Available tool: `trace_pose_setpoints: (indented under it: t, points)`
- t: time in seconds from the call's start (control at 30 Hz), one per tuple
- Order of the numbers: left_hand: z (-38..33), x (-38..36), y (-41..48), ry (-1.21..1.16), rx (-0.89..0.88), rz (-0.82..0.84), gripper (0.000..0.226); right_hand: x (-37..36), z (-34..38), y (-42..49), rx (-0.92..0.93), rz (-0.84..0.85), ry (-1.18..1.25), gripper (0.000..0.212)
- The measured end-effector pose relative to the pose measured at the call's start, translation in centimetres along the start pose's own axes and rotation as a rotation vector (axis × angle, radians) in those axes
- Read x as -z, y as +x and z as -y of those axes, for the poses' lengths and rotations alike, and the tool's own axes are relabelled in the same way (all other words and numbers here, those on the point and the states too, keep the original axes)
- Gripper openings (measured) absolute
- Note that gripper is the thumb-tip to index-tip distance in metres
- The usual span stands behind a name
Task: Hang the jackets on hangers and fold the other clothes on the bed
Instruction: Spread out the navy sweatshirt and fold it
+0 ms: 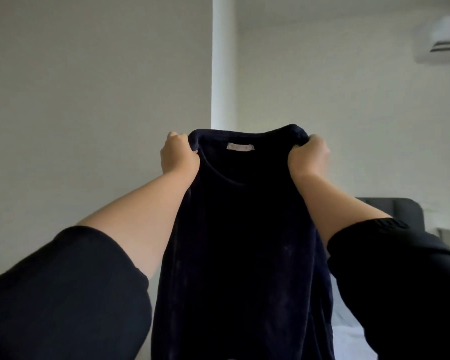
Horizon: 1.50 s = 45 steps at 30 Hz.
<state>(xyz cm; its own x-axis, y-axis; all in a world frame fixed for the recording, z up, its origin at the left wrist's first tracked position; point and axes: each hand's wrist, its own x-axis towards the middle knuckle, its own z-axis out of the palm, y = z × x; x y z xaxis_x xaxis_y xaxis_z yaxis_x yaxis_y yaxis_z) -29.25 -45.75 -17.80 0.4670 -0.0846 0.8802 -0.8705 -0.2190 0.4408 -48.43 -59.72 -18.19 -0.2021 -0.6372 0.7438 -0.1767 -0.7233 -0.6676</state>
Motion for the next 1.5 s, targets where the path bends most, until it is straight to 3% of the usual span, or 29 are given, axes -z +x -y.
trace_pose_setpoints:
  t: [0.27, 0.33, 0.4, 0.5, 0.57, 0.73, 0.87, 0.93, 1.0, 1.03, 1.07, 1.1, 1.2, 1.27, 1.37, 1.43, 1.5]
  points:
    - [-5.9, -1.0, -0.6, -0.189, 0.085, -0.044, 0.013, 9.3, 0.2, 4.7, 0.116, -0.291, -0.099, 0.022]
    - [-5.9, -2.2, -0.9, -0.171, 0.104, 0.011, 0.014, 10.8, -0.8, 5.6, 0.176, -0.325, -0.153, 0.02]
    - [-5.3, -4.2, -2.1, -0.12, 0.136, 0.157, 0.032, 11.5, -3.1, 6.1, 0.192, -0.296, -0.266, 0.022]
    - [-3.2, -8.3, -5.9, 0.016, 0.154, 0.419, 0.058, 11.2, -9.4, 5.4, 0.134, -0.155, -0.517, 0.02]
    - [-1.4, -11.9, -9.1, 0.06, 0.153, 0.554, 0.051, 10.4, -14.7, 4.0, 0.074, -0.006, -0.675, 0.019]
    - [2.9, -21.2, -19.1, 0.292, 0.166, 0.867, 0.003, 6.8, -28.7, -1.8, -0.12, 0.381, -1.0, 0.024]
    - [7.2, -27.6, -27.7, 0.535, 0.07, 1.156, 0.018, 5.1, -39.3, -7.6, -0.379, 0.651, -1.165, 0.029]
    - [9.9, -30.6, -31.9, 0.524, 0.229, 1.342, 0.017, 3.9, -43.8, -10.3, -0.542, 0.773, -1.147, 0.027]
    - [12.8, -32.6, -35.1, 0.384, 0.606, 1.556, 0.028, 2.4, -47.5, -12.6, -0.806, 0.843, -1.044, 0.022]
    - [14.1, -33.5, -36.0, 0.256, 0.725, 1.623, 0.034, 1.4, -49.0, -13.4, -0.947, 0.852, -0.931, 0.03]
    - [15.1, -34.5, -36.3, 0.148, 0.787, 1.646, 0.038, 0.4, -50.1, -13.9, -1.044, 0.841, -0.829, 0.033]
    - [15.8, -35.6, -36.5, 0.042, 0.873, 1.562, 0.039, -0.7, -51.1, -14.1, -1.048, 0.825, -0.801, 0.032]
    - [16.3, -39.7, -35.7, -0.215, 1.097, 1.167, 0.038, -3.7, -53.4, -12.5, -0.776, 0.684, -0.886, 0.037]
    - [15.7, -42.6, -34.6, -0.26, 1.118, 1.064, 0.039, -5.2, -53.9, -9.9, -0.605, 0.573, -0.842, 0.037]
    - [14.2, -45.7, -32.1, -0.298, 0.923, 0.996, 0.042, -7.3, -54.2, -5.1, -0.394, 0.537, -0.835, 0.039]
    - [13.2, -46.4, -30.9, -0.337, 0.711, 1.078, 0.054, -8.7, -54.1, -3.0, -0.317, 0.604, -0.838, 0.062]
    - [13.6, -46.6, -31.3, -0.31, 0.643, 1.195, 0.077, -9.8, -54.2, -3.3, -0.35, 0.657, -0.835, 0.084]
